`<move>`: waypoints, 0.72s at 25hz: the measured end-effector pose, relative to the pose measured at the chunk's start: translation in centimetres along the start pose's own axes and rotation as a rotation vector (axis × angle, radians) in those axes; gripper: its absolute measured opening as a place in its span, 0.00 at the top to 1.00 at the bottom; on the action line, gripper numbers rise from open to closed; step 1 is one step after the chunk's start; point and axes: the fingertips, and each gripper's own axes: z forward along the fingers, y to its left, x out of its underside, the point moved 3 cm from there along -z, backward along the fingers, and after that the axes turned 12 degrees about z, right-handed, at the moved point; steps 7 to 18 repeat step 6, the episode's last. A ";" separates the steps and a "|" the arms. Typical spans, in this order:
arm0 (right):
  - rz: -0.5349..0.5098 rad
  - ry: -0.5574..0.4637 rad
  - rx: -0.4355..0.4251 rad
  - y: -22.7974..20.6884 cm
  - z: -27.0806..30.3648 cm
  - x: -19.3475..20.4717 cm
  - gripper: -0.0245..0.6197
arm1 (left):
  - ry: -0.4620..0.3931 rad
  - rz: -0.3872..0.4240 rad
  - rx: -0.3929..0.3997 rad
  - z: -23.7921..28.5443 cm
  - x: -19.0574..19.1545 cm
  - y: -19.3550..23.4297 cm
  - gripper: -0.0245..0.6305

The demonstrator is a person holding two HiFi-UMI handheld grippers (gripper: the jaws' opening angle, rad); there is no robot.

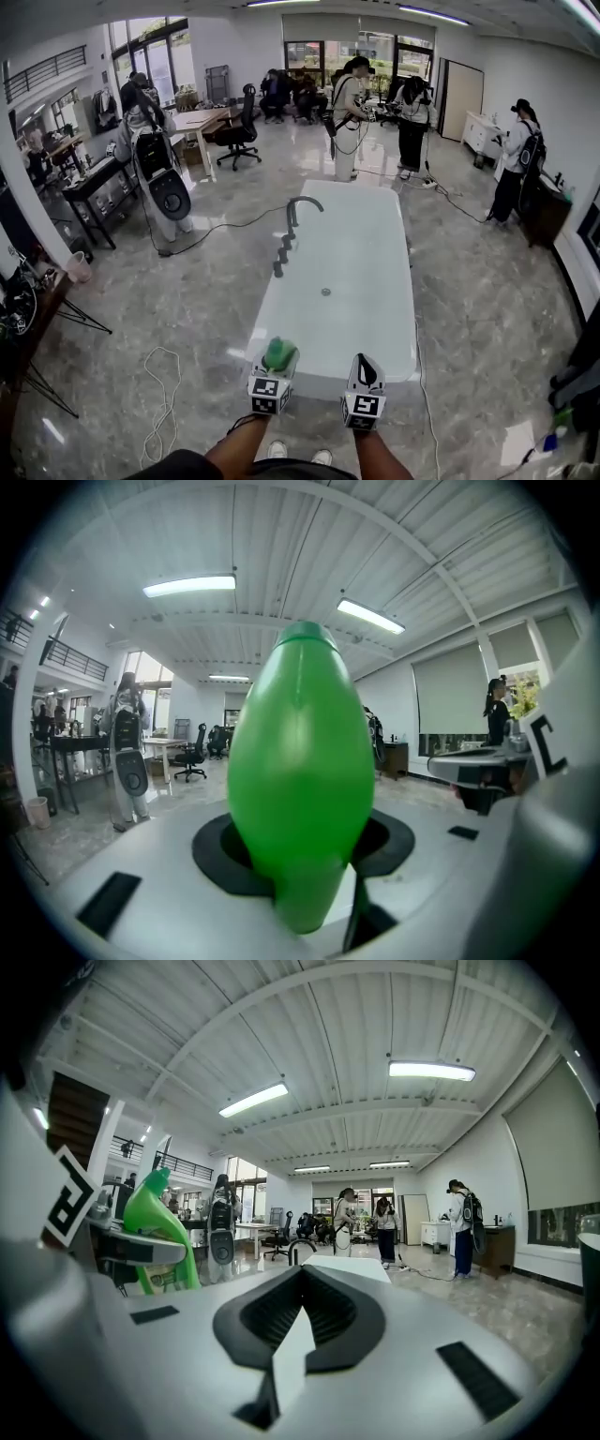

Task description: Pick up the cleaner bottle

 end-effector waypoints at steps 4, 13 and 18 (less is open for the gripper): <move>0.006 0.006 0.016 0.4 0.2 -0.1 0.94 | -0.013 0.008 0.018 0.2 -0.2 0.6 0.67; 0.001 0.014 0.021 0.6 0.4 0.1 0.94 | -0.019 0.006 0.026 0.2 -0.3 0.9 0.67; 0.001 0.014 0.021 0.6 0.4 0.1 0.94 | -0.019 0.006 0.026 0.2 -0.3 0.9 0.67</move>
